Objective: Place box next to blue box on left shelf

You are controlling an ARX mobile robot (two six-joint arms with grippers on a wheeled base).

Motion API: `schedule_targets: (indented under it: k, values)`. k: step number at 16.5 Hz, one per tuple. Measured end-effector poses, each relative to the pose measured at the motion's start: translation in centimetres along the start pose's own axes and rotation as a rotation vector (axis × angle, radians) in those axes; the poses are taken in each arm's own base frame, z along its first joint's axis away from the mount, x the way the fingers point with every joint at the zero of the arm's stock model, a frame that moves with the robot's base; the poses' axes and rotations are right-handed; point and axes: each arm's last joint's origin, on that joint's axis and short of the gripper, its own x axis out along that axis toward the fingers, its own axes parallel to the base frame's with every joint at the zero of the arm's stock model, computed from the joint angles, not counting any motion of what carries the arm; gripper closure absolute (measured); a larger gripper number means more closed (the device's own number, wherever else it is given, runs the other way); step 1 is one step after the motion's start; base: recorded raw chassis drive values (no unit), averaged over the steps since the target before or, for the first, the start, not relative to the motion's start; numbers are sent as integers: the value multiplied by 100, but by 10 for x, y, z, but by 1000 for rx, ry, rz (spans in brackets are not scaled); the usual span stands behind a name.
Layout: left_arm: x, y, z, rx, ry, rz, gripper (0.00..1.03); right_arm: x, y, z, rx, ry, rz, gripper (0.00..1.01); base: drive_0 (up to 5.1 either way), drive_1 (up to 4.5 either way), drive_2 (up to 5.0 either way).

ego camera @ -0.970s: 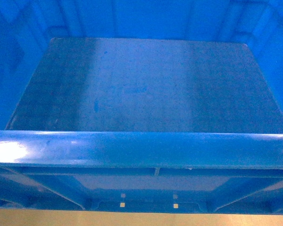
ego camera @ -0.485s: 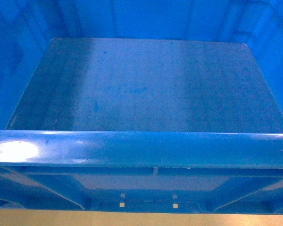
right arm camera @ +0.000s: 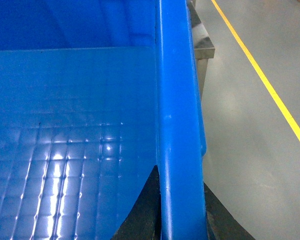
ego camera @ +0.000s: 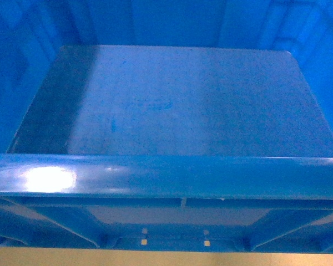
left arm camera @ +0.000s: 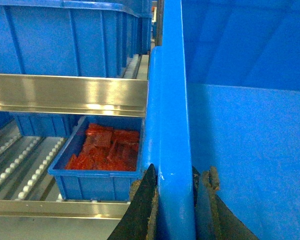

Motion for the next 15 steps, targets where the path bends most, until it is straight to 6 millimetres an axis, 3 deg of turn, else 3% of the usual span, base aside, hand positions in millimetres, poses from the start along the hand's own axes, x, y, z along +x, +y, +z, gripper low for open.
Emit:
schedule_targets:
  k: [15]
  values:
    - [0, 0, 0, 0, 0, 0, 94, 0, 0, 0, 1, 0, 0, 93, -506, 239, 239]
